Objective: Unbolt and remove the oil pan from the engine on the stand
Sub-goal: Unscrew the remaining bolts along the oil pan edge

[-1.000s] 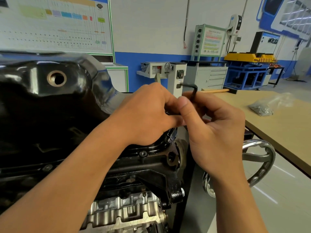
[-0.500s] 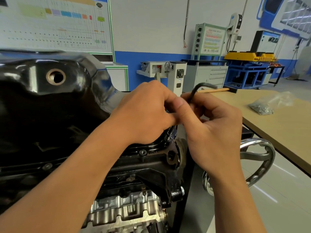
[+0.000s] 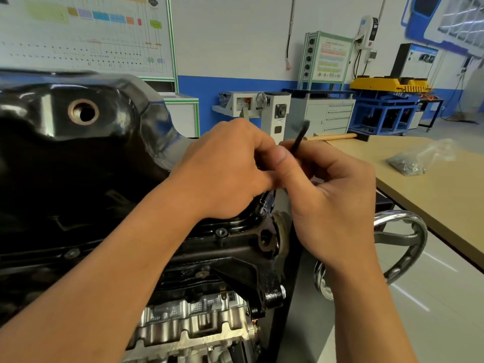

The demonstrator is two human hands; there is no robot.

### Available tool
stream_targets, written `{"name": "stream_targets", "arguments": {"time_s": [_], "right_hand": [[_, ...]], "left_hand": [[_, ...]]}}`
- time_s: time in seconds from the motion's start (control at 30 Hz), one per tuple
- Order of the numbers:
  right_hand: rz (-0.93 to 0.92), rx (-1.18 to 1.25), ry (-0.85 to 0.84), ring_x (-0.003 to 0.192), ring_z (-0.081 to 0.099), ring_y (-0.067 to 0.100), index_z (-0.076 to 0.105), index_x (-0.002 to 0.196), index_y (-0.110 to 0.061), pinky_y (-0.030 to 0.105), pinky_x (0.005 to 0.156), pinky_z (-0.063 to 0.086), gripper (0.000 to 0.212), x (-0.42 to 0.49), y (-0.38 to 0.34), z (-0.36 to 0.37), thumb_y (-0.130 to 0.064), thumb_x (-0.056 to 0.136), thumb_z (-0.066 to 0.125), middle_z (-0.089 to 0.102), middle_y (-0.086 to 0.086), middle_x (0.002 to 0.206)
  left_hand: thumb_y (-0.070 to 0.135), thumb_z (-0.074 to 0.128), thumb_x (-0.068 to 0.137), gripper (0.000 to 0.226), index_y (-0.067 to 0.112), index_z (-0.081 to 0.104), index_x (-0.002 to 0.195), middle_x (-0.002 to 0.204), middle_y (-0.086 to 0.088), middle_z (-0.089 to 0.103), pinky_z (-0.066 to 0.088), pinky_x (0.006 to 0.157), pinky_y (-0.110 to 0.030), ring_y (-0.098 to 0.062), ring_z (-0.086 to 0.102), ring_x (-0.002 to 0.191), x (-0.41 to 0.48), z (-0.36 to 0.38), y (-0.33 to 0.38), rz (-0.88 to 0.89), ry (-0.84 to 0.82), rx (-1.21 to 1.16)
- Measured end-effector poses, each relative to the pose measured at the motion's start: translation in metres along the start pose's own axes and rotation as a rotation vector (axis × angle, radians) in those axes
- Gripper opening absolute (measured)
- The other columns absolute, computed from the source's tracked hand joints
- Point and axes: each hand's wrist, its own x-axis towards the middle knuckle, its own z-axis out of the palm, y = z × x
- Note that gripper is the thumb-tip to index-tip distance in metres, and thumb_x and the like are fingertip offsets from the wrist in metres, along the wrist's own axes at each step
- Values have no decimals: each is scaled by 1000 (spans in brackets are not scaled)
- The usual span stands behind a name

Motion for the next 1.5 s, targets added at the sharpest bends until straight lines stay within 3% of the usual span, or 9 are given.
{"name": "stream_targets", "arguments": {"time_s": [0.1,0.27,0.47,0.6,0.8,1.03,1.27,1.4,1.5], "right_hand": [[-7,21,48,65,64,10,79,92,-11,20,58,47,10,1,-2,1,-14,93,70,71,0,71],[18,-56,-27,69,62,11,73,88,-17,22,59,46,20,1,0,-2,-16,101,57,68,-3,73],[19,-2,12,73,68,17,74,95,-19,32,66,56,6,-1,-3,0,-19,96,67,72,2,78],[16,24,123,63,66,13,74,82,-21,16,57,50,7,1,-4,-2,-18,86,78,71,-3,71],[28,28,96,60,58,17,75,82,-14,17,54,47,8,0,-3,-1,-18,82,82,67,3,66],[18,-39,-60,76,67,11,75,93,-15,16,65,50,17,1,-3,-2,-10,99,59,72,-4,80],[1,-14,-34,66,64,21,77,92,-15,30,57,51,8,0,-4,-5,-18,95,70,71,8,73],[-16,-7,31,61,60,4,73,82,-19,8,57,41,13,0,-4,-1,-13,94,69,66,-13,66],[19,-32,-58,70,65,8,74,89,-13,13,60,45,19,1,-2,-4,-11,100,58,70,-7,75]], "left_hand": [[50,66,69,28,26,73,82,79,8,73,55,80,-43,-14,69,82,0,0,2,-18,-7,16],[35,70,90,10,31,79,93,85,14,76,52,70,-21,6,65,70,0,-7,2,31,-135,-66],[35,76,83,9,27,79,84,77,7,76,56,77,-43,-13,71,79,1,-1,1,-7,-40,-28],[45,77,76,20,25,73,75,72,7,72,56,74,-43,-14,69,75,-1,1,1,-21,42,20],[47,72,67,24,28,60,61,58,9,60,52,66,-39,-15,60,65,-1,0,3,-24,48,54],[40,71,86,12,29,78,89,86,11,76,54,87,-43,-11,71,88,1,-7,3,-7,-135,-20],[40,79,76,13,32,71,69,68,13,70,55,73,-42,-12,67,72,2,0,3,-30,-10,-4],[56,69,64,34,27,75,81,76,11,73,55,80,-43,-12,69,81,1,0,4,-34,-25,16],[46,75,79,17,33,79,89,83,18,75,55,86,-40,-4,70,87,1,-4,3,-10,-86,-28]]}}
